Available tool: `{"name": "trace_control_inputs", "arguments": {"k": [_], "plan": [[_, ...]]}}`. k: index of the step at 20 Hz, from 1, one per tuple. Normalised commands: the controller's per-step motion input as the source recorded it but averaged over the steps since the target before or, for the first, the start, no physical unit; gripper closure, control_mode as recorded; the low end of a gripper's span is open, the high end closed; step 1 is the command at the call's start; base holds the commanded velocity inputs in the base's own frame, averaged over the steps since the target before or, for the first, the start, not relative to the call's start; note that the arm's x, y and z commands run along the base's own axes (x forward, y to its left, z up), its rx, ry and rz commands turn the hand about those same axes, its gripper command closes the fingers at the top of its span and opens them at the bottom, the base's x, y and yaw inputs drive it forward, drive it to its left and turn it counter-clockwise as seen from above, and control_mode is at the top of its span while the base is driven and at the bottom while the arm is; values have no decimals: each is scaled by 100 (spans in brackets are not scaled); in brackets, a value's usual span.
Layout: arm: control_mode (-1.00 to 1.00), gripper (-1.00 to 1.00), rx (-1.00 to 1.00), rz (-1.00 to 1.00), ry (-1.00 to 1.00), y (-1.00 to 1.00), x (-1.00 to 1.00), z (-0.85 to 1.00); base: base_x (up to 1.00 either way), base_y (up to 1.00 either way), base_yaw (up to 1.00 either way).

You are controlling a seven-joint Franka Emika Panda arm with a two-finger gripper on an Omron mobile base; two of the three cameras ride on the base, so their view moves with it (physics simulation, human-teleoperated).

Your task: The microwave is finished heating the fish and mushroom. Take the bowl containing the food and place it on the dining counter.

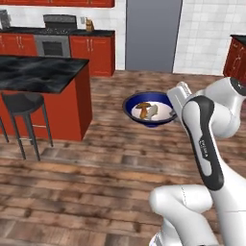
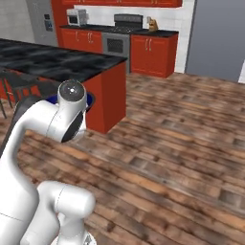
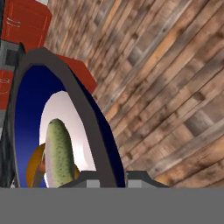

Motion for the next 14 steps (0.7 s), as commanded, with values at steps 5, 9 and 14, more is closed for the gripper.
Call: {"name": "trace_control_inputs", "arguments": {"k": [5,9,14], "plan": [[100,100,0,0,0,0,0,0,100,4,9],[100,100,0,0,0,0,0,0,100,0,5],[100,100,0,0,0,0,0,0,100,1,6]]}}
